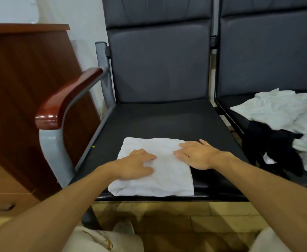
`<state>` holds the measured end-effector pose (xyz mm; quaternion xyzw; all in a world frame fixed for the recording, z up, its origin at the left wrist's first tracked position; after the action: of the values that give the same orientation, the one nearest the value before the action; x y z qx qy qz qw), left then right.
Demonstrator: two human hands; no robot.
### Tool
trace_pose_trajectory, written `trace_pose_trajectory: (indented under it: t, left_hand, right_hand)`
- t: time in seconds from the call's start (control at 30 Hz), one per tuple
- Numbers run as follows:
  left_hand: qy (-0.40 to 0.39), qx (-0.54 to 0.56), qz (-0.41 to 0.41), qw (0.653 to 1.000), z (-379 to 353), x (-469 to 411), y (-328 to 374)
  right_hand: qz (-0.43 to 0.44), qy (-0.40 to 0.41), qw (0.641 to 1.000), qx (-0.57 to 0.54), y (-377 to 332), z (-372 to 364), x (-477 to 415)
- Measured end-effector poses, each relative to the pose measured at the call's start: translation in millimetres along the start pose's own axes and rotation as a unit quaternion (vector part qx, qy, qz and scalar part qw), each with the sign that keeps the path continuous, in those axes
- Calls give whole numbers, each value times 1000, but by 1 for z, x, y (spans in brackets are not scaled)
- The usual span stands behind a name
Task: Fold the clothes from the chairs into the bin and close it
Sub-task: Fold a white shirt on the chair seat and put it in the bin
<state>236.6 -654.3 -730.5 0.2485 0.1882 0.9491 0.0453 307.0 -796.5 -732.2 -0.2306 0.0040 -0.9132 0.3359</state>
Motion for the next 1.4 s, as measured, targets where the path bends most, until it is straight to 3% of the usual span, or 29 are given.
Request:
trace_pose_trajectory:
  t: [0.1,0.17,0.23,0.3,0.37,0.7,0.9,1.0,1.1,1.17,1.27,1.4]
  left_hand:
    - [120,107,13,987,29,10,-11]
    - [215,125,78,965,48,20,-35]
    - [252,100,166,948,54,30,-58]
    - [219,56,241,944,46,34,-73]
    - [183,23,266,946,36,32,-79]
    - [146,5,253,956,27,28,-73]
    - [160,17,267,950,30,30,-77]
    - [159,5,304,939,31,34,-86]
    - [124,2,319,939,26,35,-89]
    - [126,59,303,943,26,33,-88]
    - [159,236,257,923,26,29,-84]
    - [175,483,216,830,14,29,-83]
  right_hand:
    - [-33,103,993,50,-1,22,2]
    - [-76,165,982,42,7,33,2]
    - [-120,185,975,1,18,36,-1]
    - [-146,183,972,-26,26,33,-7]
    - [-149,194,969,-37,29,33,-13]
    - [-163,221,956,-104,35,36,-37]
    - [-161,254,952,-51,42,46,-30]
    - [-153,241,957,-45,37,48,-23]
    - [-171,162,970,-52,33,42,-17]
    - [-179,101,978,-34,24,33,-12]
    - [-189,42,981,-12,11,16,-11]
    - [-205,23,973,-103,8,-1,-18]
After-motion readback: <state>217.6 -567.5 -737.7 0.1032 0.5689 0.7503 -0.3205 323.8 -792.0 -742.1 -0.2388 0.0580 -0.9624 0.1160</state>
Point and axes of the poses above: each hand's wrist, its own x-axis away from the middle knuckle, its own z-axis out of the back of the hand, y = z × x, the point moved 10 cm from there along -x, towards the middle knuckle, and after that the axes turned 7 degrees about -y, right-handed, at the moved point
